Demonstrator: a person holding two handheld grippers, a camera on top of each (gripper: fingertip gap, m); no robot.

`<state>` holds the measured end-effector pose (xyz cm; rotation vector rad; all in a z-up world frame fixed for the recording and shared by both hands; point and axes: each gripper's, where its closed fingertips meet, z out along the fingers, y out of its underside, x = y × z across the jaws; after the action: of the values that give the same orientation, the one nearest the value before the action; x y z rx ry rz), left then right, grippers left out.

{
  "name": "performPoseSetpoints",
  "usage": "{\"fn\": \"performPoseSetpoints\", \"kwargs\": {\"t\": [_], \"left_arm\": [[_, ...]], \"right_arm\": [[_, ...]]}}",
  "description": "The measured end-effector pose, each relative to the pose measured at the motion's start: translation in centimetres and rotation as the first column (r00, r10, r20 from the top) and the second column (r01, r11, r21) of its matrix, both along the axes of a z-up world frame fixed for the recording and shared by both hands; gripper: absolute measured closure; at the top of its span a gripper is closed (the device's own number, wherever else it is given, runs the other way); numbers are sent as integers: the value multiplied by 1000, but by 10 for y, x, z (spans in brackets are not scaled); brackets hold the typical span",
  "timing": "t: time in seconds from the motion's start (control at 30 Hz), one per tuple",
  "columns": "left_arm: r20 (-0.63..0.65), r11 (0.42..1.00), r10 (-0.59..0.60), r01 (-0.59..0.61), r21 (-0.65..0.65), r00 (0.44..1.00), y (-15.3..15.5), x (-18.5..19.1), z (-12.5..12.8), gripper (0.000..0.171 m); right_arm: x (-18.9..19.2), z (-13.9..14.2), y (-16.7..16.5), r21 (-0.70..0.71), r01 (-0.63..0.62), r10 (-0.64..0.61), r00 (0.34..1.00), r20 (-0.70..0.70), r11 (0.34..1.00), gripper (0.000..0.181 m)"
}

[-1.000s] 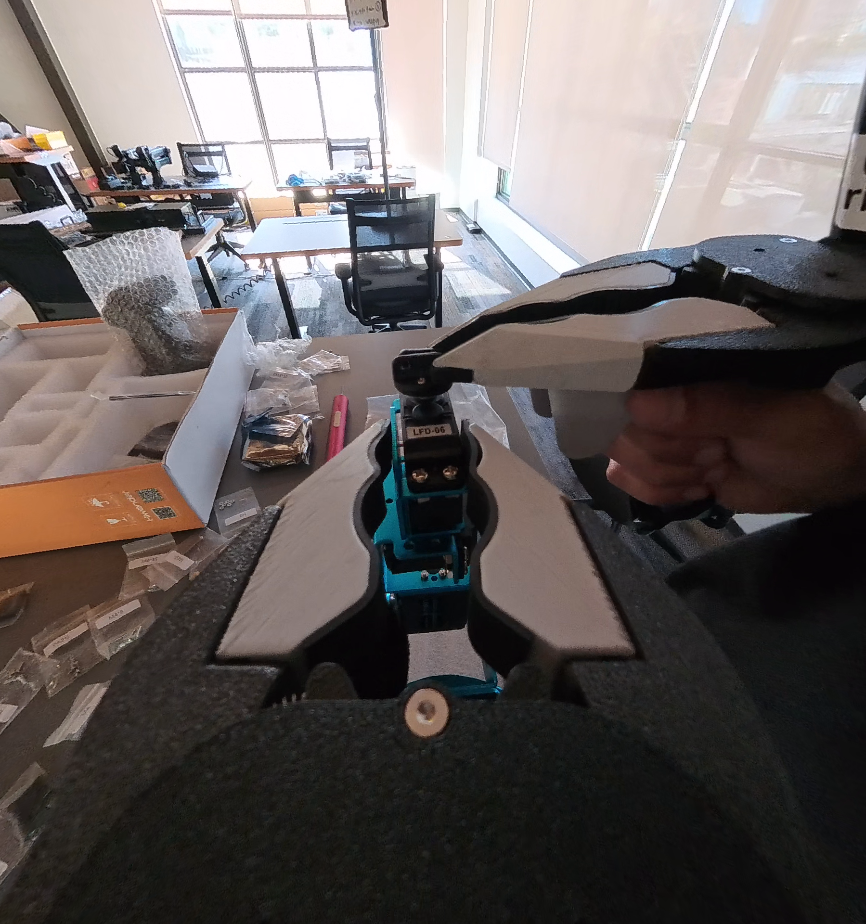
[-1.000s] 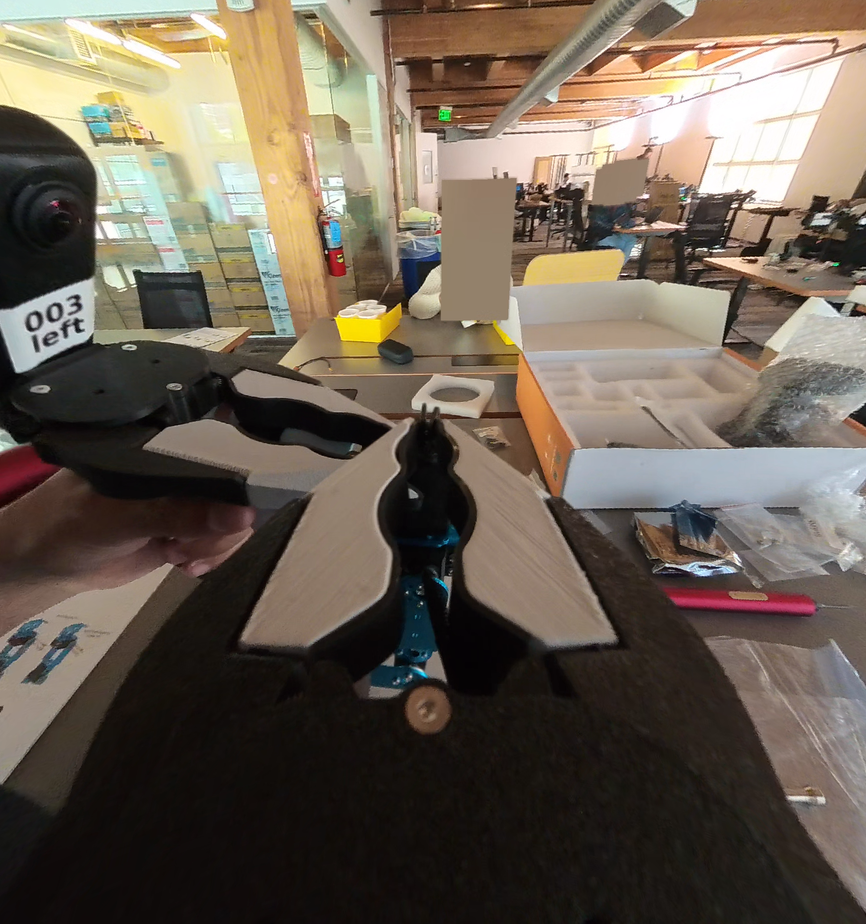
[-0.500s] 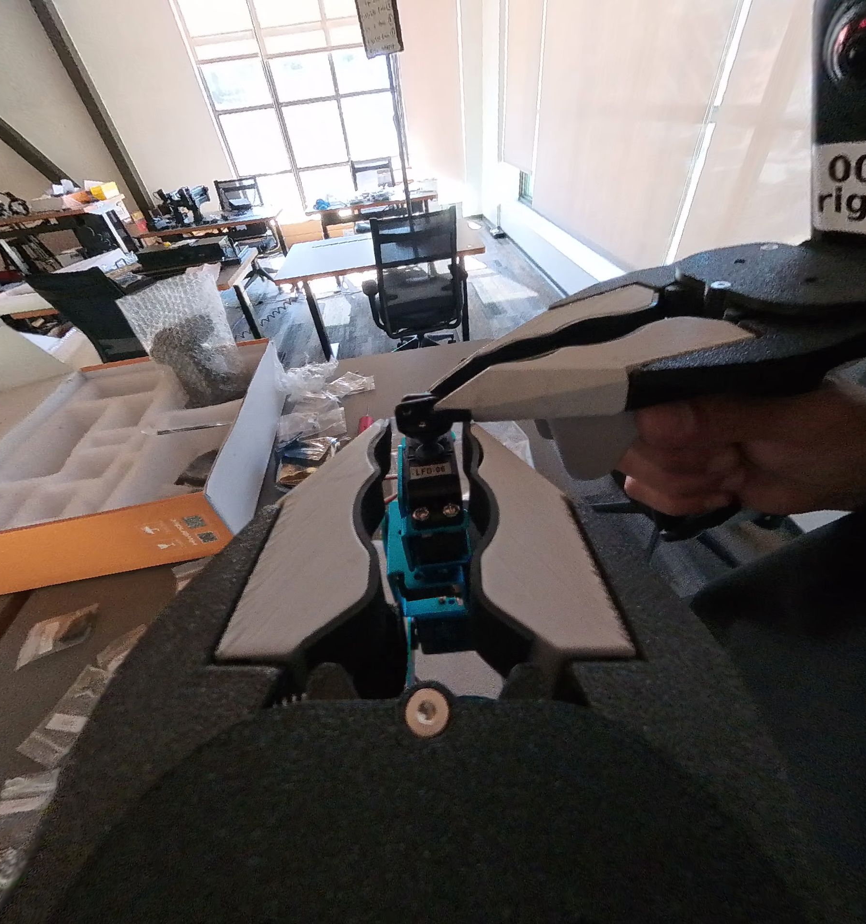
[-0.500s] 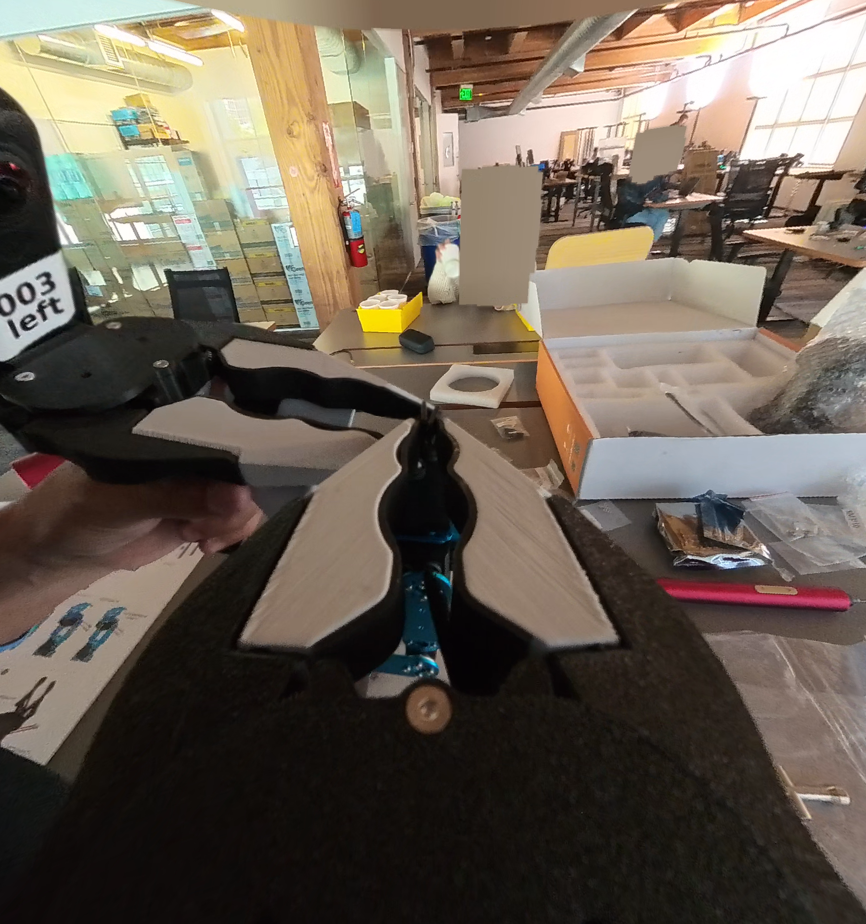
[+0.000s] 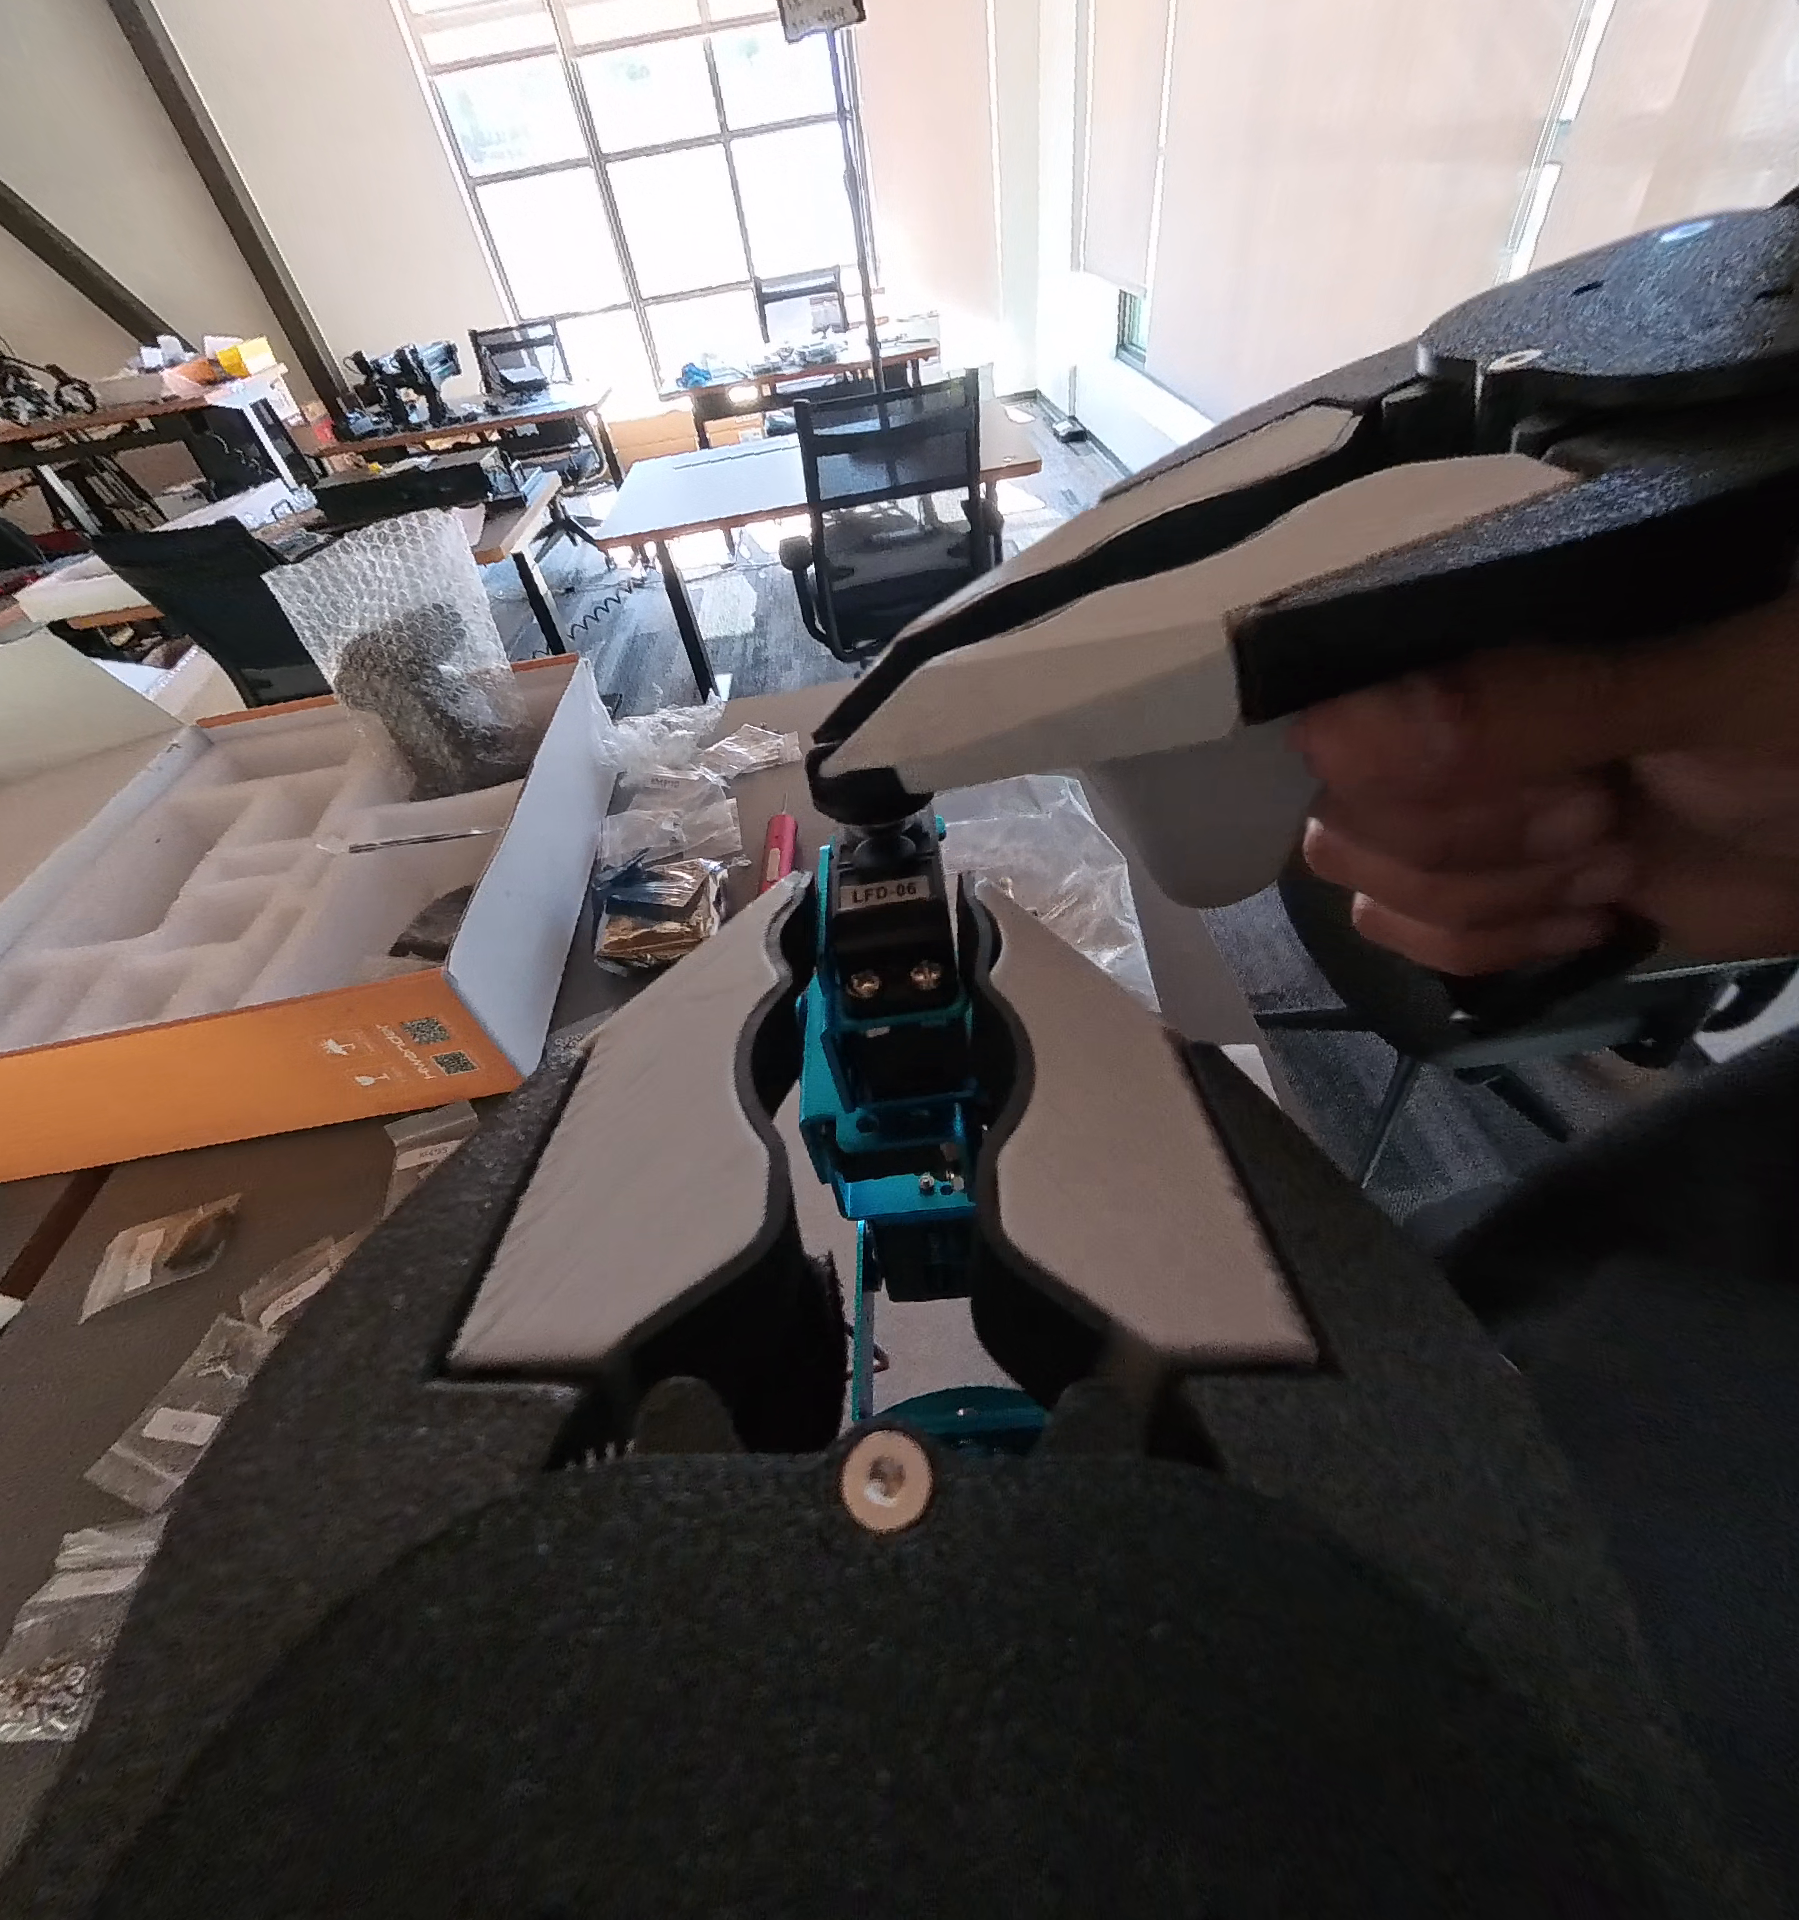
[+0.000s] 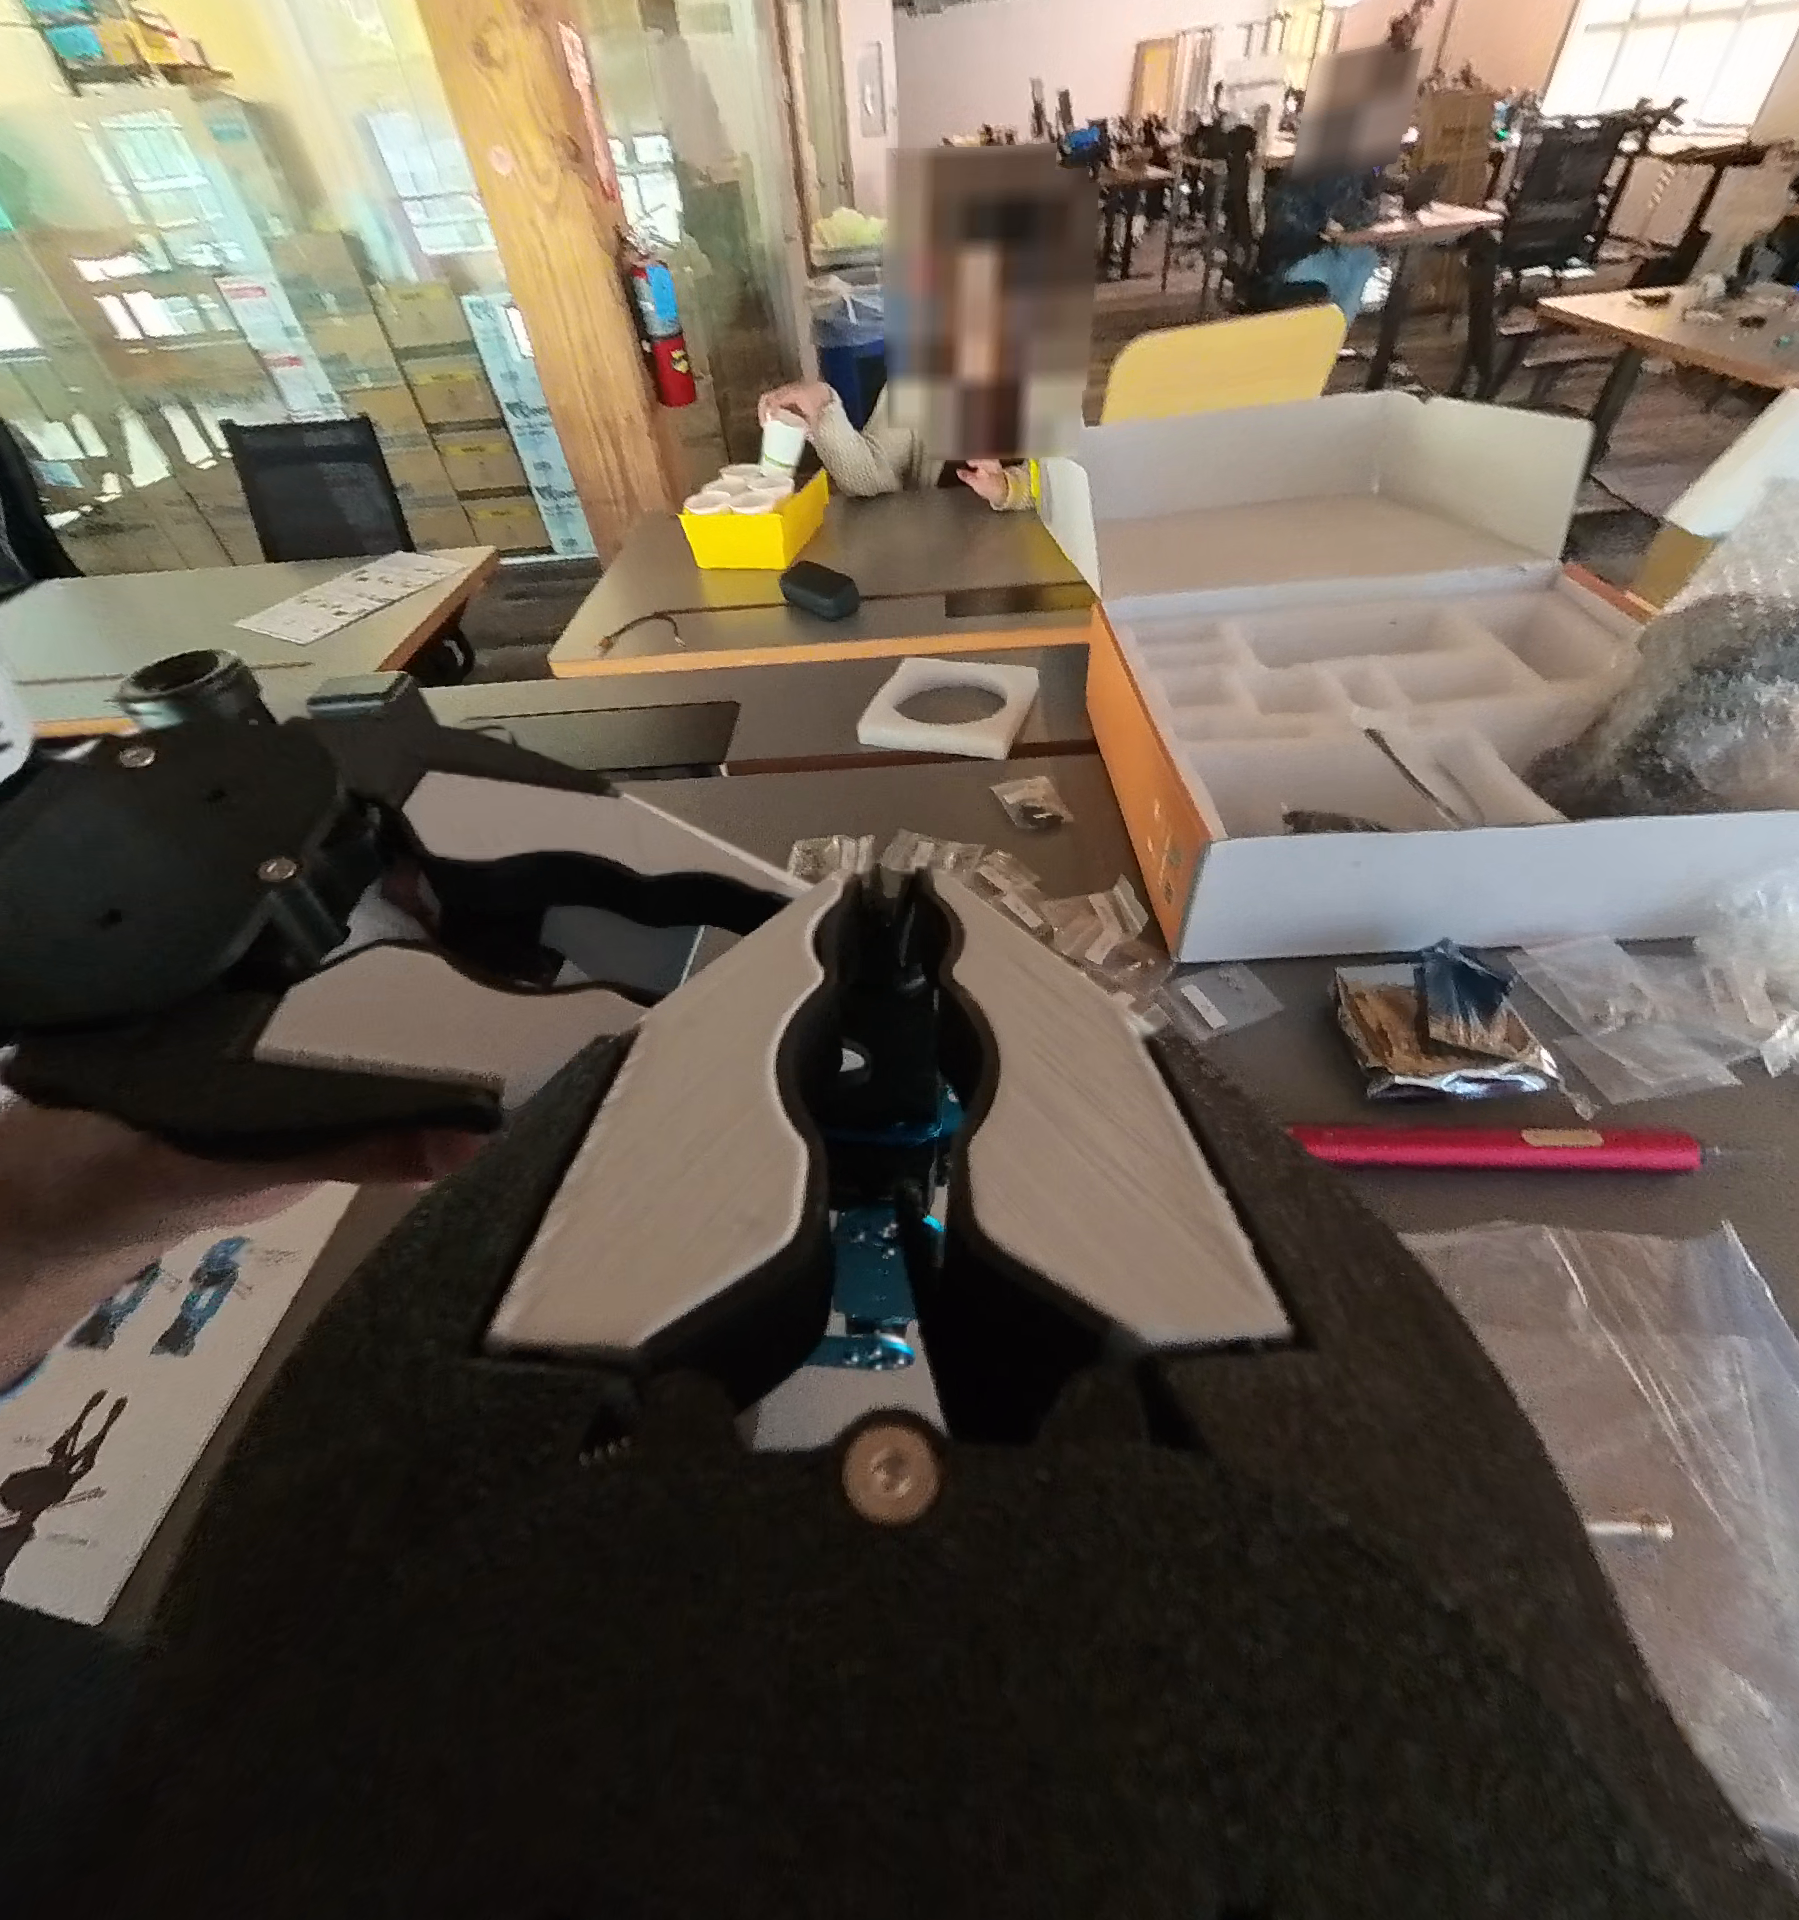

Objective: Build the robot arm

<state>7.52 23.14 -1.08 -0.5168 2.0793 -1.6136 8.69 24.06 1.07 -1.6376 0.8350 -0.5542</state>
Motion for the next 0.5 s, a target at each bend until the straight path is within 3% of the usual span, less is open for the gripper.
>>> {"fn": "performPoseSetpoints", "kwargs": {"t": [0.23,0.5], "left_arm": [[-33,996,-7,4,-85,999,-3,0,0,146],[-58,992,-41,33,-125,998,-6,-1,-1,147]], "right_arm": [[3,-1,-3,-77,145,-150,986,-73,986,175],[2,-2,-7,-93,247,-253,966,-53,964,177]]}}
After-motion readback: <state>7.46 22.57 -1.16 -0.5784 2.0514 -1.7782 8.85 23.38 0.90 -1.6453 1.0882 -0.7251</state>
